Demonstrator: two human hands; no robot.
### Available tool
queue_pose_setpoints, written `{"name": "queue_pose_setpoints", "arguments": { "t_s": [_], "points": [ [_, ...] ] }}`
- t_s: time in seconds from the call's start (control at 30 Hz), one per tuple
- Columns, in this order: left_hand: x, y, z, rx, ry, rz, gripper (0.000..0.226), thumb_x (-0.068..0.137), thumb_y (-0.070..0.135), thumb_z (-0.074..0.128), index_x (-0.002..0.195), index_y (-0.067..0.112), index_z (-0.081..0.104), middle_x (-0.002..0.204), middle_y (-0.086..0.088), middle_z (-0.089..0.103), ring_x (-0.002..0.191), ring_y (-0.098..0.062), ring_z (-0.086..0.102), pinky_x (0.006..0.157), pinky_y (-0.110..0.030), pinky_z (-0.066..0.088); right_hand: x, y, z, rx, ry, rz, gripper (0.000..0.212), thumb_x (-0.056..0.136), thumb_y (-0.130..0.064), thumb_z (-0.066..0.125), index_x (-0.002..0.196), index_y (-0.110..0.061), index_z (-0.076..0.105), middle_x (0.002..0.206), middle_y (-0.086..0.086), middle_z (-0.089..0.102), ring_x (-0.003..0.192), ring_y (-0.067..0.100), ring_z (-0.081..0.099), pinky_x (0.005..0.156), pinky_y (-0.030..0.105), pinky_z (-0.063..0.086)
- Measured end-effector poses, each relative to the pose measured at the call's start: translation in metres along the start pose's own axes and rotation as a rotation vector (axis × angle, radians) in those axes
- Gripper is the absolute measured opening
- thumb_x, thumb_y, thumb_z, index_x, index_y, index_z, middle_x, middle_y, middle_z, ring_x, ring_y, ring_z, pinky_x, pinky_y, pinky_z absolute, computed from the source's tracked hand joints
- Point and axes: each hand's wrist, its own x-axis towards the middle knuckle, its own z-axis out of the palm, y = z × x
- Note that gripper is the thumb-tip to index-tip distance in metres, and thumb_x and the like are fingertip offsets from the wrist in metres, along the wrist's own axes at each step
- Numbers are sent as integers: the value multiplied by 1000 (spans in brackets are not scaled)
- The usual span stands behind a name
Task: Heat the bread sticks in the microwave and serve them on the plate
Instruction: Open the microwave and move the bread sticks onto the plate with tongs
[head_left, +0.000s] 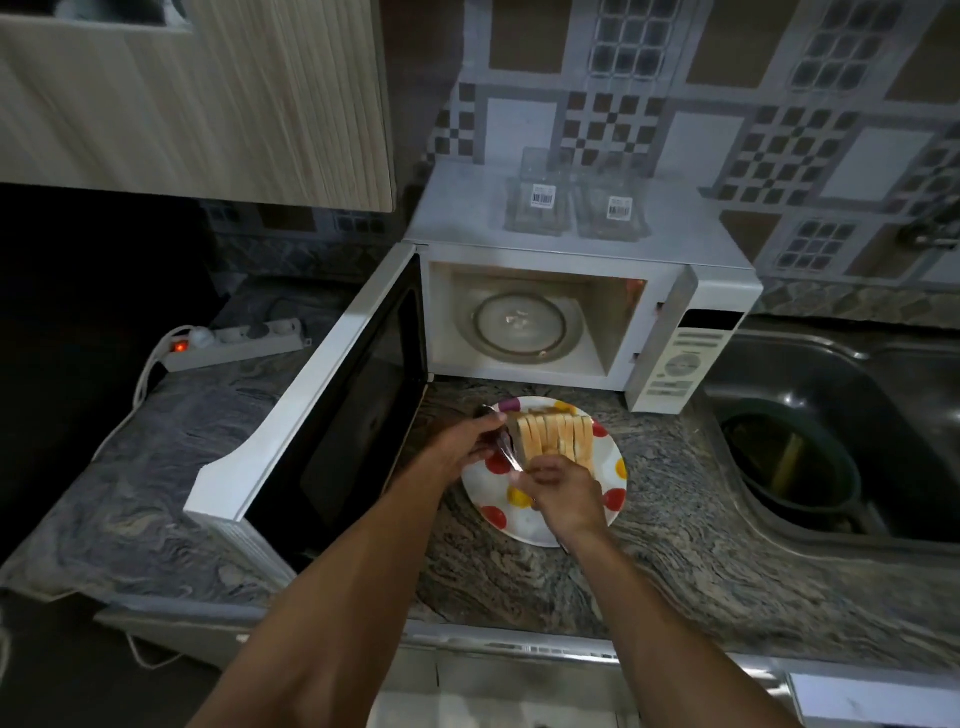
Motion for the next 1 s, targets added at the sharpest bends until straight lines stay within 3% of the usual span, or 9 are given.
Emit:
{"name": "queue_pose_setpoints", "arguments": {
  "t_s": [0.07, 0.13, 0.27, 0.4, 0.57, 0.67, 0.77, 0.9, 1.0],
  "points": [
    [3, -1, 6, 79, 72, 20, 5, 91, 11, 67, 86, 11, 64, 92, -9, 66, 76, -12, 61, 62, -17, 52, 1, 0, 5, -191, -10, -42, 36, 74, -42, 84, 103, -25, 70, 97, -4, 74, 90, 17, 67, 80, 33, 54],
    [13, -3, 11, 177, 211, 77, 9, 83, 4, 73, 81, 7, 65, 97, -15, 68, 73, -19, 62, 67, -26, 54, 1, 0, 11, -362, -13, -93, 36, 78, -40, 80, 109, -24, 68, 99, -3, 72, 93, 19, 64, 78, 30, 50],
    [21, -6, 16, 416, 370, 172, 21, 77, 10, 79, 95, 2, 72, 96, -13, 72, 81, -21, 66, 73, -27, 51, 1, 5, 19, -499, -16, -171, 32, 86, -39, 71, 113, -22, 66, 103, 6, 70, 98, 29, 65, 74, 31, 51],
    [18, -9, 19, 544, 398, 292, 17, 87, 13, 68, 101, 3, 69, 100, -8, 71, 95, -23, 67, 73, -23, 47, 6, 5, 2, -528, -45, -305, 29, 89, -46, 65, 106, -25, 74, 96, 0, 75, 92, 22, 67, 74, 30, 53],
    [16, -9, 12, 681, 556, 232, 42, 82, 39, 68, 110, 9, 65, 110, -6, 66, 105, -24, 63, 87, -28, 49, 27, -8, -45, -614, 76, -327, 36, 93, -50, 53, 88, -23, 75, 77, -1, 72, 76, 22, 67, 58, 26, 41],
    [11, 0, 7, 836, 670, 129, 40, 83, 36, 68, 113, 10, 67, 118, -15, 66, 109, -33, 62, 91, -34, 51, 49, -15, -73, -601, 222, -253, 29, 96, -42, 54, 94, -22, 75, 85, 6, 73, 75, 26, 65, 62, 26, 37],
    [9, 0, 1, 884, 691, 15, 48, 87, 36, 67, 124, 5, 62, 129, -18, 60, 120, -35, 57, 94, -37, 47, 73, -9, -92, -613, 279, -178, 30, 97, -39, 54, 100, -18, 73, 97, 13, 72, 88, 31, 68, 66, 29, 40],
    [18, -15, -7, 855, 707, -18, 57, 85, 50, 62, 128, 13, 60, 133, -15, 59, 121, -33, 57, 95, -36, 48, 98, 8, -100, -698, 225, -52, 45, 97, -46, 52, 108, -7, 70, 108, 17, 69, 99, 33, 67, 74, 33, 50],
    [21, -23, -3, 830, 693, -71, 83, 75, 50, 75, 142, 11, 44, 145, -13, 47, 131, -28, 48, 102, -32, 42, 104, 17, -97, -739, 93, 7, 45, 98, -46, 50, 109, -7, 70, 111, 15, 69, 104, 31, 66, 74, 29, 48]
  ]
}}
